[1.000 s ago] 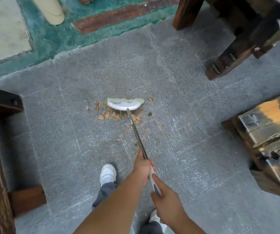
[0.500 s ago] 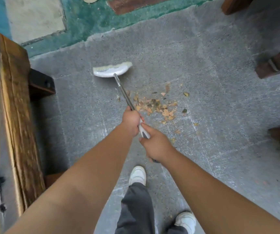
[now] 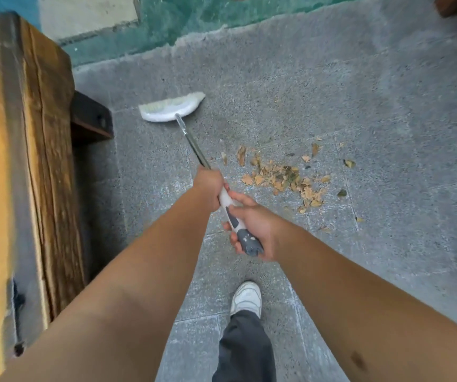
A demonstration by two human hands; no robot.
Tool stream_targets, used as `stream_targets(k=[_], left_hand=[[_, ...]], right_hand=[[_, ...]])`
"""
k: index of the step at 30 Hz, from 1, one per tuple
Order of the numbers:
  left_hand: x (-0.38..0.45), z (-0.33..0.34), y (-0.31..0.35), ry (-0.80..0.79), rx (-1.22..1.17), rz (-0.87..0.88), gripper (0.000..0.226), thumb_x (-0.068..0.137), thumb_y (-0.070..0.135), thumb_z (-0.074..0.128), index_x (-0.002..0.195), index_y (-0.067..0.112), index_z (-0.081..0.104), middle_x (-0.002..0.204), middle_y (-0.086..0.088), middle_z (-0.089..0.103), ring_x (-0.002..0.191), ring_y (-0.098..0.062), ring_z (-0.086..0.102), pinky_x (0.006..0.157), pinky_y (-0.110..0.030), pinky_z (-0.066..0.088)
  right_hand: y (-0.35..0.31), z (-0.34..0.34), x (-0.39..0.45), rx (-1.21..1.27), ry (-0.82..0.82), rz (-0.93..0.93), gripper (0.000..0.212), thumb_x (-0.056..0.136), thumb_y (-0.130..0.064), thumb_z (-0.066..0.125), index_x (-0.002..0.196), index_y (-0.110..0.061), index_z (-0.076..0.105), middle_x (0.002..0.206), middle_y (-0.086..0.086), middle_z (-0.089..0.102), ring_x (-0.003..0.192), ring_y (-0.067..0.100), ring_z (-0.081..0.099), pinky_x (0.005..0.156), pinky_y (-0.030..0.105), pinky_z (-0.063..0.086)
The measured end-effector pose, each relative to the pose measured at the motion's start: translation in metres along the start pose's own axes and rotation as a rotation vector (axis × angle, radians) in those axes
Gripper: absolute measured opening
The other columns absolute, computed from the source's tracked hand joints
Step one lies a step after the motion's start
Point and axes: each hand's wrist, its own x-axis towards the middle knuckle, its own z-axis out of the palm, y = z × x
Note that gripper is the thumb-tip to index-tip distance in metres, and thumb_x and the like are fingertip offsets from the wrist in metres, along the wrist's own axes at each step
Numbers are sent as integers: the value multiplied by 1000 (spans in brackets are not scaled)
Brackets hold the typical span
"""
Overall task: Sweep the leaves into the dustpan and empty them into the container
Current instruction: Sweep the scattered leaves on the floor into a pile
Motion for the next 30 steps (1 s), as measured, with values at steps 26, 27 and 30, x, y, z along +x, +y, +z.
stream_targets(k=[26, 27, 30], left_hand=[[-263, 310, -272, -160, -158, -176, 63, 94, 3, 27, 147, 32, 11, 67, -6, 44, 53, -16, 43, 51, -30, 42], [-278, 321, -282, -167, -162, -189, 64, 95, 3, 28, 148, 35, 10, 67, -6, 45, 53, -16, 44, 51, -30, 42], [-309, 344, -305, -131, -172, -125, 65, 93, 3, 32, 146, 38, 20, 67, -4, 49, 54, -18, 48, 56, -32, 46]], right_hand=[[215, -334, -280, -259, 180, 24, 40, 101, -29, 42, 132, -54, 47, 73, 8, 61, 48, 18, 51, 46, 26, 42], [224, -343, -295, -268, 196, 14, 41, 101, -28, 43, 132, -53, 48, 72, 9, 61, 48, 19, 51, 45, 26, 41], [242, -357, -330, -293, 212, -66, 46, 98, -22, 53, 130, -54, 50, 70, 10, 56, 45, 20, 48, 41, 25, 40]])
